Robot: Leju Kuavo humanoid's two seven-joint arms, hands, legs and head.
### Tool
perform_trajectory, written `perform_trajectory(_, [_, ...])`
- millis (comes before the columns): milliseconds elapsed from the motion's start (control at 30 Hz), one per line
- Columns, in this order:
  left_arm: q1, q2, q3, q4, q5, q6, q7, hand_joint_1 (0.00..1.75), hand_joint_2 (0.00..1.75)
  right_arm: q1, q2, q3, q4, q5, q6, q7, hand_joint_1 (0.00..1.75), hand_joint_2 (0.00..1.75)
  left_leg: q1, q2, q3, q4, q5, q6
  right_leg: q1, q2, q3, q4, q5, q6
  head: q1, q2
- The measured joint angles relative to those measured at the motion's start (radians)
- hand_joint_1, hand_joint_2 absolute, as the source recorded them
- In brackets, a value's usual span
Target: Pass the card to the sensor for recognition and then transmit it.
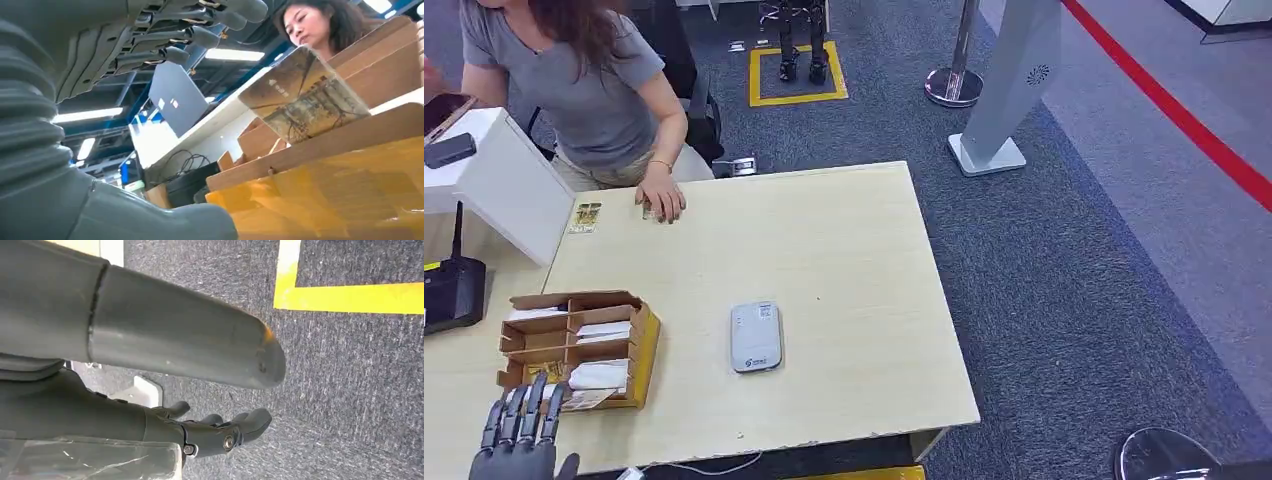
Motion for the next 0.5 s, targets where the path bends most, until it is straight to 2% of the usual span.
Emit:
perform_trajectory(300, [-0.015,-0.028,0.022,0.018,0.000,0.003,-0.063,0.00,1.75,0.000,0.000,-0.001,0.000,0.005,0.010,0.000,0.00,1.75,0.000,0.000,0.000,0.000,0.000,0.000,0.000,0.000,0.000,0.000,0.000,0.000,0.000,0.000])
perform_trajectory(500, [-0.036,-0.043,0.022,0.034,0.000,0.008,-0.076,0.00,1.75,0.000,0.000,-0.001,0.000,0.012,0.010,0.001,0.00,1.75,0.000,0.000,0.000,0.000,0.000,0.000,0.000,0.000,0.000,0.000,0.000,0.000,0.000,0.000])
